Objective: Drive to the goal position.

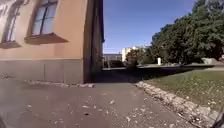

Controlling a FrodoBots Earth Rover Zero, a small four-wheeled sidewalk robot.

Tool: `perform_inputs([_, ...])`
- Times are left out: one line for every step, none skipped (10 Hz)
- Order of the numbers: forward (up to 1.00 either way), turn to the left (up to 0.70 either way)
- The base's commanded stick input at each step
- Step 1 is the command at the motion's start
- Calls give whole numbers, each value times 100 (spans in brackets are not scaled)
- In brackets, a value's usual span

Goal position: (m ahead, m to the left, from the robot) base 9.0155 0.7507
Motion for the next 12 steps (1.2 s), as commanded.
perform_inputs([70,0])
perform_inputs([70,-6])
perform_inputs([70,-12])
perform_inputs([70,-9])
perform_inputs([70,0])
perform_inputs([70,0])
perform_inputs([70,-7])
perform_inputs([70,-9])
perform_inputs([70,0])
perform_inputs([70,0])
perform_inputs([70,0])
perform_inputs([70,0])
